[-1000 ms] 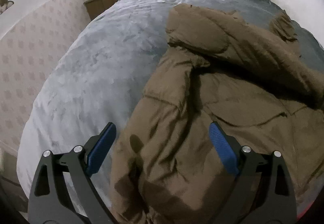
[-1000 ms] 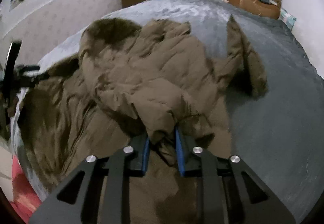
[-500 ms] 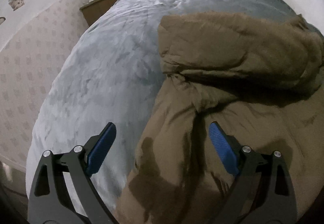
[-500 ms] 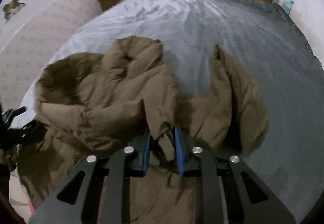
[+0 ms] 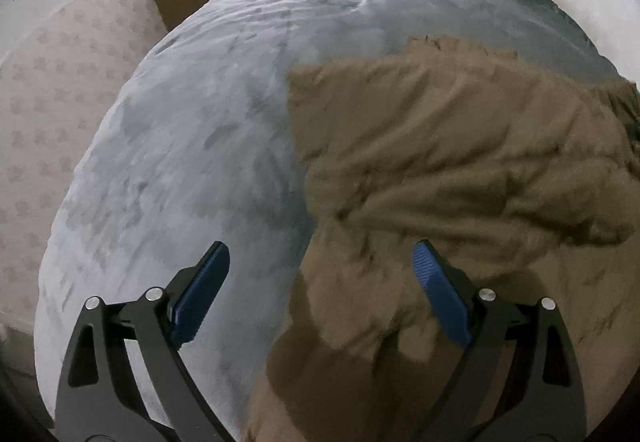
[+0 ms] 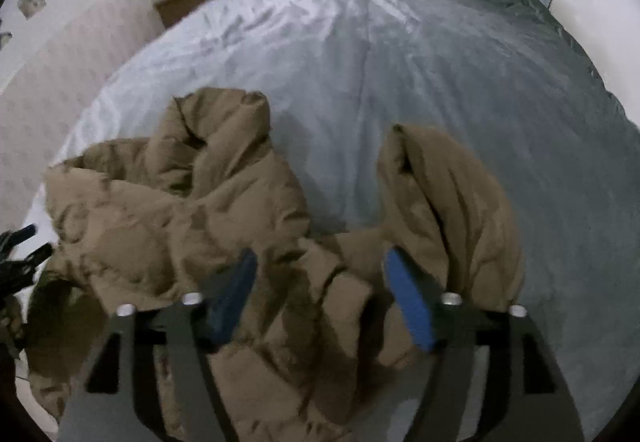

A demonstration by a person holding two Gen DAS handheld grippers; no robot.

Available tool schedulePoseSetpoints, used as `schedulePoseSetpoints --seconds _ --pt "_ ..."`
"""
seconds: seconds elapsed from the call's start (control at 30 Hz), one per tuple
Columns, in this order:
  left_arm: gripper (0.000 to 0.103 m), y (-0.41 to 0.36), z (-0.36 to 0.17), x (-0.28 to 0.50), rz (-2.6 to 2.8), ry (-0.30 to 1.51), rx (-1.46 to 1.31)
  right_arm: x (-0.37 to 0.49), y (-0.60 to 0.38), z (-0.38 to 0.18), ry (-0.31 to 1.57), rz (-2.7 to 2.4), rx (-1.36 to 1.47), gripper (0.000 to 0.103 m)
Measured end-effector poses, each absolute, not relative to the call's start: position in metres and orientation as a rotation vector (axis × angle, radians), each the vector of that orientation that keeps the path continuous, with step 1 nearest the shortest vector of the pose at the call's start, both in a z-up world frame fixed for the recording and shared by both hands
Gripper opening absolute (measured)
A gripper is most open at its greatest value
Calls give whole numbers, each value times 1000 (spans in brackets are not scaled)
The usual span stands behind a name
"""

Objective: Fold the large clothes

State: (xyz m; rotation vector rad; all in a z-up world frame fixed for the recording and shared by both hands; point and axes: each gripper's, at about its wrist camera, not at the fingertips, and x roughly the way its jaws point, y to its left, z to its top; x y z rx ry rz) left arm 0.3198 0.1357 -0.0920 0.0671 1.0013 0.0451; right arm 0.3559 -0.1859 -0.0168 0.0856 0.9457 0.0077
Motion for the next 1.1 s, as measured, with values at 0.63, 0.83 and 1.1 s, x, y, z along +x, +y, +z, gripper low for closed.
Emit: schedulePoseSetpoints --seconds 0.63,0.83,1.1 --pt "18 193 -108 370 6 1134 -51 360 -129 -54 957 111 110 24" --pt "23 205 -125 365 60 1168 11 381 -106 -73 996 80 28 34" --pt "69 210 -80 338 115 1073 23 352 -137 -25 838 30 105 65"
